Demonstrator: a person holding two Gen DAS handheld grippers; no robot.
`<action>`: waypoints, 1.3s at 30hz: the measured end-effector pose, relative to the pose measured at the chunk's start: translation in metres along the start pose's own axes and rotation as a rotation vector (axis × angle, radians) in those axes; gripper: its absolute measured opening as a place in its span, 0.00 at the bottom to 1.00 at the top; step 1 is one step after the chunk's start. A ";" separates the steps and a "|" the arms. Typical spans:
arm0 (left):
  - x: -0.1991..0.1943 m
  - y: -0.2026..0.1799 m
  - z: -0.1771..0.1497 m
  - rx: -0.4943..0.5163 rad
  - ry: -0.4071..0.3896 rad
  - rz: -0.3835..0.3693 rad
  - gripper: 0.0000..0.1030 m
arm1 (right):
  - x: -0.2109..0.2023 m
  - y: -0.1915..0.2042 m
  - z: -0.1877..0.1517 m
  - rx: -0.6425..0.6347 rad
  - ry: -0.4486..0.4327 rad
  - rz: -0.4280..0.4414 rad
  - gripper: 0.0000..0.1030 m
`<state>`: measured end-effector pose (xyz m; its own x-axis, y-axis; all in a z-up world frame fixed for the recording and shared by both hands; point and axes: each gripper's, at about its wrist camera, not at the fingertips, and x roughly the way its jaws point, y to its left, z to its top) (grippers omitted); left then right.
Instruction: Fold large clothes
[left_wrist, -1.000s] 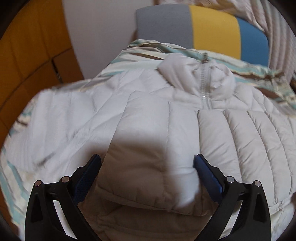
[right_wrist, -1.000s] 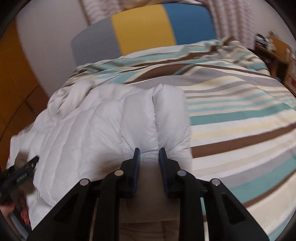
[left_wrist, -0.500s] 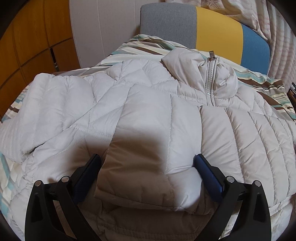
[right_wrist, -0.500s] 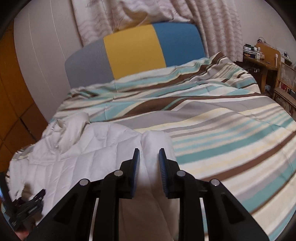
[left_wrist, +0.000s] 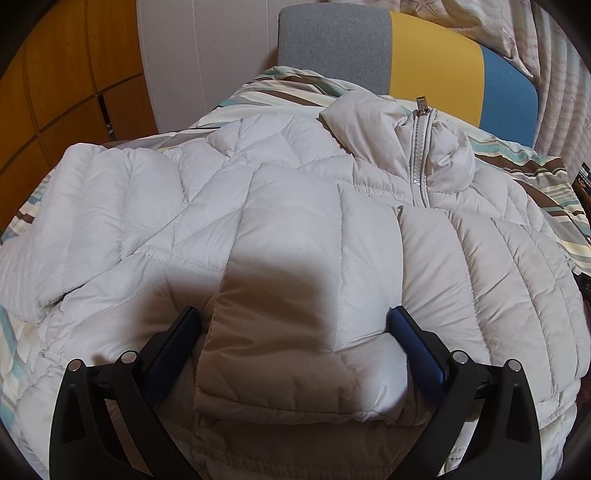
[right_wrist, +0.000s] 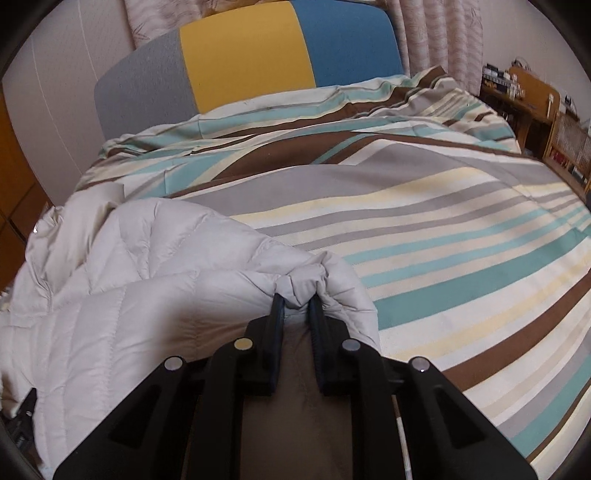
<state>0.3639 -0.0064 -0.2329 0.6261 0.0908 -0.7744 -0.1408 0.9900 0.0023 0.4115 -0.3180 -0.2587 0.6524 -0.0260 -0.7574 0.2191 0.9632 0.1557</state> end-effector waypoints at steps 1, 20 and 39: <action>0.000 0.000 0.000 0.000 0.000 0.001 0.97 | 0.001 0.000 0.000 -0.001 -0.001 -0.001 0.12; -0.001 -0.002 0.000 0.002 -0.001 0.009 0.97 | -0.082 0.012 -0.039 -0.036 -0.031 0.063 0.25; -0.003 0.000 0.000 -0.010 0.006 0.001 0.97 | -0.055 0.036 -0.066 -0.199 -0.051 -0.072 0.26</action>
<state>0.3617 -0.0067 -0.2304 0.6213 0.0907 -0.7783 -0.1485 0.9889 -0.0033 0.3356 -0.2639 -0.2538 0.6770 -0.1049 -0.7285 0.1221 0.9921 -0.0294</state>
